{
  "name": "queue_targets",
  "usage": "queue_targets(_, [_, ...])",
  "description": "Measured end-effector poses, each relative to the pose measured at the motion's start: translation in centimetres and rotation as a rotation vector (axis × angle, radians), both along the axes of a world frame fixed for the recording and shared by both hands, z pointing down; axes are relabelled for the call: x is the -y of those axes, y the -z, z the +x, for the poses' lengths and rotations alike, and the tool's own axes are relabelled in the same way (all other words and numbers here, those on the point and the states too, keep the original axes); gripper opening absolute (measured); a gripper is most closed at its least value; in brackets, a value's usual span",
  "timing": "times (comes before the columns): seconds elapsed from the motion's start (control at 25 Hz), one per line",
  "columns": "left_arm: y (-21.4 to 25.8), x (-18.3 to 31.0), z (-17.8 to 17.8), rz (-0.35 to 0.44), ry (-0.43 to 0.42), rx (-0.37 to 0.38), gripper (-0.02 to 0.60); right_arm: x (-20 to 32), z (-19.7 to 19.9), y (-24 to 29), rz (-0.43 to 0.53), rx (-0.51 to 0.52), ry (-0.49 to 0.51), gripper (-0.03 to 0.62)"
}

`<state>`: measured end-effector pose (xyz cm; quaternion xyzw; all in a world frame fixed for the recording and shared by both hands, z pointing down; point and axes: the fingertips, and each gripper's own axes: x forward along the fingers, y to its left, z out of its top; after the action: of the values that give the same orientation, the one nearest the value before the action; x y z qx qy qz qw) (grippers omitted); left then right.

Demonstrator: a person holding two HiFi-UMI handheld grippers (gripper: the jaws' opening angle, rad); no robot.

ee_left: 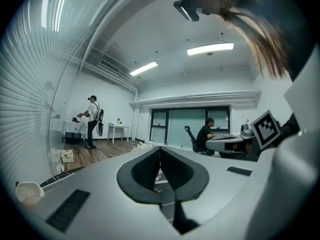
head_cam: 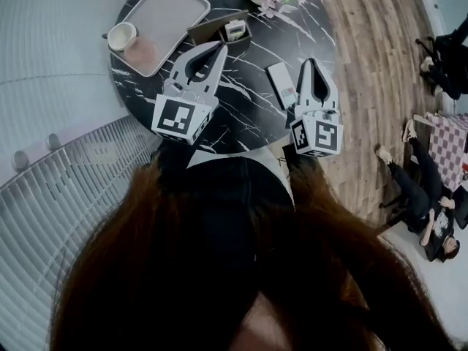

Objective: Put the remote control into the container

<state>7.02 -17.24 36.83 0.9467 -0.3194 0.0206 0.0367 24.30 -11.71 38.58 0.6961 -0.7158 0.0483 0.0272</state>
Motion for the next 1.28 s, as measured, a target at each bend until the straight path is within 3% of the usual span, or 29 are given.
queue_targets(0.44, [-0.7, 0.2, 5.0, -0.022, -0.085, -0.012, 0.009, -1.6, 3.6, -2.7, -0.068, 0.011, -0.082, 0.019])
queue_targets(0.84, [-3.0, 1.0, 6.0, -0.055, -0.101, 0.025, 0.009, -0.4, 3.5, -6.6, -0.152, 0.045, -0.042, 0.020])
queue_targets(1.04, [-4.1, 1.6, 5.6, -0.075, -0.098, 0.043, 0.009, 0.0, 2.7, -10.8, -0.280, 0.038, 0.014, 0.020])
queue_targets(1.28, [-4.8, 2.0, 5.4, -0.086, -0.093, 0.049, 0.009, 0.3, 0.9, -17.8, -0.520, 0.024, 0.105, 0.031])
